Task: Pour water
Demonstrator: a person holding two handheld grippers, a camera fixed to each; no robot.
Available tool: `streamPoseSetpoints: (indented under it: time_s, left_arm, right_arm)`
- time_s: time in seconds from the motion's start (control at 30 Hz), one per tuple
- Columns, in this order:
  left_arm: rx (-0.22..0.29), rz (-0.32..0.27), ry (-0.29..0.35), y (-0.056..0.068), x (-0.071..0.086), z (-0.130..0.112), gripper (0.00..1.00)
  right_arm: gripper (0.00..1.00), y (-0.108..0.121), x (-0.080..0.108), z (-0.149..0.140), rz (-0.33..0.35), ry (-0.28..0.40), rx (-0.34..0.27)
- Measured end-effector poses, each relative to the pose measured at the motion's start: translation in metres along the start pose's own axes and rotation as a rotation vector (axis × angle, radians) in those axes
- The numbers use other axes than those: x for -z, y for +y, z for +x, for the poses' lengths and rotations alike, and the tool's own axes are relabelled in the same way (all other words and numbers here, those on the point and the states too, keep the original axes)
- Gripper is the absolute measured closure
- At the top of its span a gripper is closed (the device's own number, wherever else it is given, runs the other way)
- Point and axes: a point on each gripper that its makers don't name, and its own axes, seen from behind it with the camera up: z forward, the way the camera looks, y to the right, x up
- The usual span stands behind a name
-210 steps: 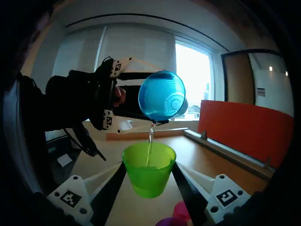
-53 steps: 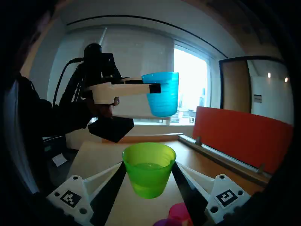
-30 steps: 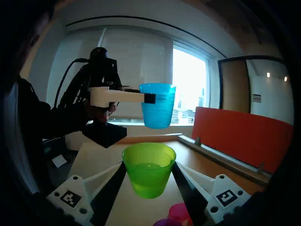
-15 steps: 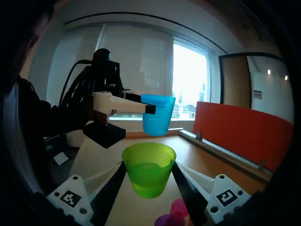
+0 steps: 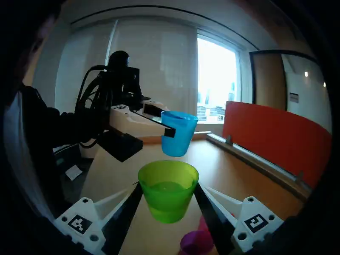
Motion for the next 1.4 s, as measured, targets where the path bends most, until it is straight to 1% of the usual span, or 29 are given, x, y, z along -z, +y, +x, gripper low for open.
streamPoseSetpoints:
  time_s: [0.1, 0.4, 0.6, 0.8, 1.0, 1.17, 1.4]
  left_arm:
    - [0.001, -0.015, -0.022, 0.003, -0.001, -0.009, 0.14]
    - [-0.038, -0.047, -0.082, 0.014, -0.007, -0.036, 0.14]
    - [-0.040, -0.069, -0.110, 0.020, -0.011, -0.050, 0.14]
    - [-0.033, -0.084, -0.135, 0.024, -0.014, -0.064, 0.14]
    - [-0.043, -0.097, -0.157, 0.029, -0.018, -0.076, 0.14]
    - [-0.047, -0.110, -0.174, 0.035, -0.021, -0.085, 0.14]
    - [-0.062, -0.131, -0.208, 0.043, -0.023, -0.099, 0.14]
  right_arm:
    - [0.12, -0.001, 0.001, -0.004, 0.003, -0.011, -0.006]
    - [0.12, -0.006, 0.002, -0.015, 0.017, -0.042, -0.014]
    - [0.12, -0.008, 0.003, -0.023, 0.025, -0.057, -0.017]
    - [0.12, -0.010, 0.005, -0.031, 0.031, -0.069, -0.019]
    - [0.12, -0.011, 0.008, -0.038, 0.035, -0.080, -0.028]
    - [0.12, -0.013, 0.010, -0.045, 0.039, -0.093, -0.029]
    - [0.12, -0.018, 0.013, -0.059, 0.050, -0.127, -0.022]
